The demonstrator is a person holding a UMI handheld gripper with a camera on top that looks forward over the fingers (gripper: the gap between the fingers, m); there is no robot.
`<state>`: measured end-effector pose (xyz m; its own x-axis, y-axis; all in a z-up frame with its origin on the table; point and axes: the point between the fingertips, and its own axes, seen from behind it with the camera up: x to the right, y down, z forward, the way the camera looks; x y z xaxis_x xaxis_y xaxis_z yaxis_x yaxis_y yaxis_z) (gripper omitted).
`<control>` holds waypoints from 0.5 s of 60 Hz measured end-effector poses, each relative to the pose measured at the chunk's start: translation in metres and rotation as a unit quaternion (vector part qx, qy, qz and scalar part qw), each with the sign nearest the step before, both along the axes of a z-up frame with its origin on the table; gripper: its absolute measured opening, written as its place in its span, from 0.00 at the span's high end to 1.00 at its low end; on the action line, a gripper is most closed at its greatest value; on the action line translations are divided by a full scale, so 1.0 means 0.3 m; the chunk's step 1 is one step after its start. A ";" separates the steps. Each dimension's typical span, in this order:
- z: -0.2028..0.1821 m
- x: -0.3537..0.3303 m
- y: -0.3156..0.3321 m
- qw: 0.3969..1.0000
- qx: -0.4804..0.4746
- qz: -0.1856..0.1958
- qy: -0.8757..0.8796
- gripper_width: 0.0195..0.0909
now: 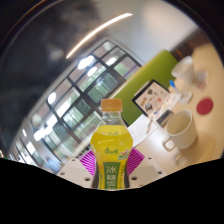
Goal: Pour water
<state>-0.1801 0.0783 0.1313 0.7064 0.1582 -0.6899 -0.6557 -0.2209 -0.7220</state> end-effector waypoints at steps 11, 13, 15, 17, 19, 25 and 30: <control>0.067 0.108 0.046 0.940 -0.048 -0.007 0.338 0.79; 0.021 0.172 0.126 0.917 -0.046 -0.001 0.397 0.77; 0.014 0.208 0.148 0.887 -0.053 -0.001 0.458 0.78; 0.009 0.229 0.160 0.863 -0.059 0.000 0.502 0.79; 0.032 0.224 0.151 0.845 -0.071 -0.006 0.530 0.79; 0.035 0.225 0.121 0.820 -0.074 -0.006 0.568 0.79; 0.044 0.254 0.126 0.776 -0.081 -0.012 0.626 0.79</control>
<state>-0.1038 0.1160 0.1447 -0.5316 -0.0059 -0.8470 -0.8258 -0.2184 0.5199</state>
